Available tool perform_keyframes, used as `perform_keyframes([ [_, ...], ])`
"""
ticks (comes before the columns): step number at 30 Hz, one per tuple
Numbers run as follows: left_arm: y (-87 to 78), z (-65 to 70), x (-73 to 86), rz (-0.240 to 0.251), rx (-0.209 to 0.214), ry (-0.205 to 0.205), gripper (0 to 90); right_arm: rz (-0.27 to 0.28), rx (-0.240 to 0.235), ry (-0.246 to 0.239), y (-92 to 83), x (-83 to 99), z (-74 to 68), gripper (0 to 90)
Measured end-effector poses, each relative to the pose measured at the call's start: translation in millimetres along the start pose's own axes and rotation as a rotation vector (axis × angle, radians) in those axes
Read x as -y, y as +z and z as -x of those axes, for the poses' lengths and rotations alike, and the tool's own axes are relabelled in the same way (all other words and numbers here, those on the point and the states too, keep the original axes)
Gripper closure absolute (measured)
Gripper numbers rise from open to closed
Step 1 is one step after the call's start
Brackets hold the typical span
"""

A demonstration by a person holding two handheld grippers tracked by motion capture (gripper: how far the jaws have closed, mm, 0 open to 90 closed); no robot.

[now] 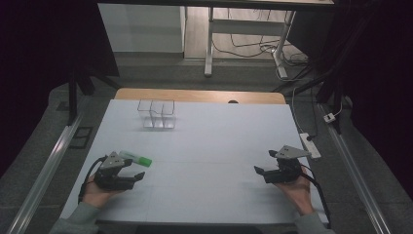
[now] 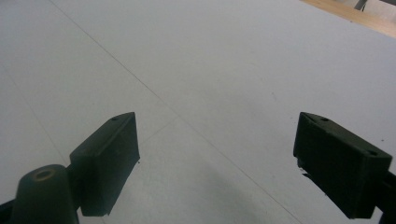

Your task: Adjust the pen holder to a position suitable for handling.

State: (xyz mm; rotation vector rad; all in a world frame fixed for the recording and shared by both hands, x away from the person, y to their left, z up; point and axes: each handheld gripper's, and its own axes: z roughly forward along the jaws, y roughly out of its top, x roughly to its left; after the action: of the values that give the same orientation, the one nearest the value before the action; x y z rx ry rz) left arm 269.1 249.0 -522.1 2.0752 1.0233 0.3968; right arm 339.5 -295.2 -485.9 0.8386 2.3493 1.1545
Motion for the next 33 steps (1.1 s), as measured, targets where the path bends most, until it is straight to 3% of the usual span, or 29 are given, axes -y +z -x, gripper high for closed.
perform_keyframes([
  [21, 0.4, -1.0, -7.2, 0.009, -0.002, 0.005, 27.8, -0.018, -0.016, 0.004, 4.9, 2.5, -0.7, 15.9],
  [33, 3.0, -7.2, -18.8, 0.002, -0.009, -0.021, 27.8, -0.024, -0.014, 0.012, 6.3, 3.5, 0.0, 15.8],
])
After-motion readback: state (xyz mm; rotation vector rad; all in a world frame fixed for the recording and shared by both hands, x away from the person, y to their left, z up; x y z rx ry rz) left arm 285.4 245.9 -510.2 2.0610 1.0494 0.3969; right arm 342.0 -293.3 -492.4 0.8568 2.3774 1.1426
